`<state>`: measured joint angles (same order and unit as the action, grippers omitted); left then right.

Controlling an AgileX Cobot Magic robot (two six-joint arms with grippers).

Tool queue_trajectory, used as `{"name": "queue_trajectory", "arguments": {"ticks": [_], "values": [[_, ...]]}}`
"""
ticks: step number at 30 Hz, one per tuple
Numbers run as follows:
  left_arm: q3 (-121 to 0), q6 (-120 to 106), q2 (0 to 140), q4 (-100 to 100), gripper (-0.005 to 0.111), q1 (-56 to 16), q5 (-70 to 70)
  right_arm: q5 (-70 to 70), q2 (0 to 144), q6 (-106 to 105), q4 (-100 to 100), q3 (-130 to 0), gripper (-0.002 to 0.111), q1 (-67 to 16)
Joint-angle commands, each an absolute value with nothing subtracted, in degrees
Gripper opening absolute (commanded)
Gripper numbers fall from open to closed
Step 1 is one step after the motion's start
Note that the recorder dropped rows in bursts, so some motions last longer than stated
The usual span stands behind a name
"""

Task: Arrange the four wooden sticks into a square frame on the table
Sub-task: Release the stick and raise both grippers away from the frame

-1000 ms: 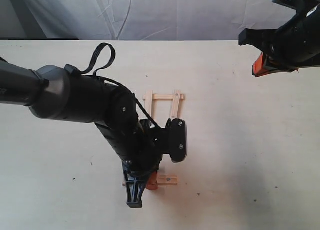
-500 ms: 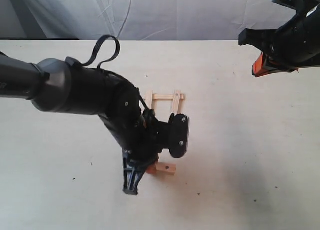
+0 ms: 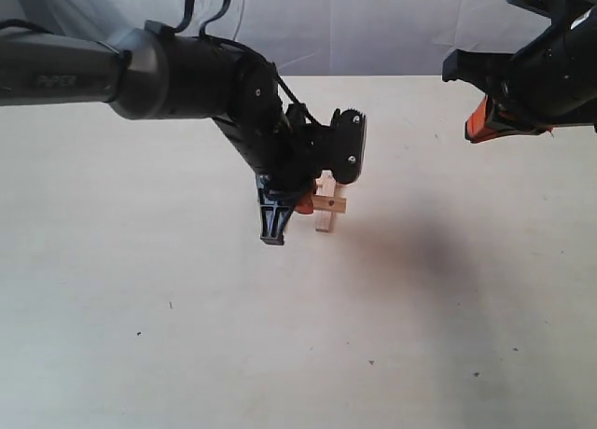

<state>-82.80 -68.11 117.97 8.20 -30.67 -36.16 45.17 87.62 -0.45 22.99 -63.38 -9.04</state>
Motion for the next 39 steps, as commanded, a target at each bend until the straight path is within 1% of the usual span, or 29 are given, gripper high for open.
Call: {"name": "queue_trajectory", "arguments": {"ticks": [1,15,17,19,20,21,22,24,25,26,27,31,35,39], "values": [[-83.89,-69.69,122.02,8.99,0.000,-29.57,-33.02,45.45,87.45,-1.19,23.26,-63.14,0.000,-8.71],[-83.89,-69.56,123.87,9.82,0.000,-29.57,-32.08,45.34,87.45,-1.75,23.67,-63.14,0.000,-8.71],[-83.89,-69.56,123.87,9.59,0.011,-29.57,-32.08,45.34,87.45,-2.25,23.67,-63.14,0.000,-8.71],[-83.98,-69.46,123.25,9.59,0.034,-29.57,-32.76,45.34,87.45,-3.03,24.25,-63.14,0.000,-8.71],[-83.98,-69.46,123.01,9.59,0.041,-29.57,-33.40,45.23,87.45,-3.03,24.25,-63.14,0.000,-8.71],[-83.98,-69.34,122.60,9.59,0.045,-29.57,-34.14,45.23,87.45,-3.03,24.25,-63.14,0.000,-8.71],[-83.98,-68.77,121.75,9.45,0.046,-29.57,-34.87,44.93,87.45,-3.03,24.25,-63.14,0.000,-8.71],[-84.13,-64.00,118.35,9.02,0.044,-29.57,-36.45,44.71,87.45,-4.20,24.25,-63.14,0.000,-8.71],[-84.13,-57.68,115.43,7.73,0.040,-29.57,-36.87,44.71,87.45,-6.00,24.25,-63.14,0.000,-8.71],[-84.13,-50.22,112.89,5.83,0.033,-29.04,-37.57,44.71,87.45,-7.56,24.25,-63.14,0.000,-8.71],[-84.13,-42.14,109.37,3.53,0.024,-27.95,-39.53,44.71,87.45,-7.95,24.25,-63.14,0.000,-8.71],[-84.13,-27.76,101.59,3.30,0.000,-23.01,-47.92,44.81,87.45,-10.08,23.64,-63.14,0.000,-9.40],[-83.04,-18.83,95.44,3.40,0.000,-16.03,-56.38,46.25,86.28,-11.66,18.36,-63.14,0.000,-12.89],[-76.64,-14.22,86.94,6.05,0.000,-8.68,-54.68,46.90,82.32,-9.09,13.29,-61.62,0.000,-15.45]]}}
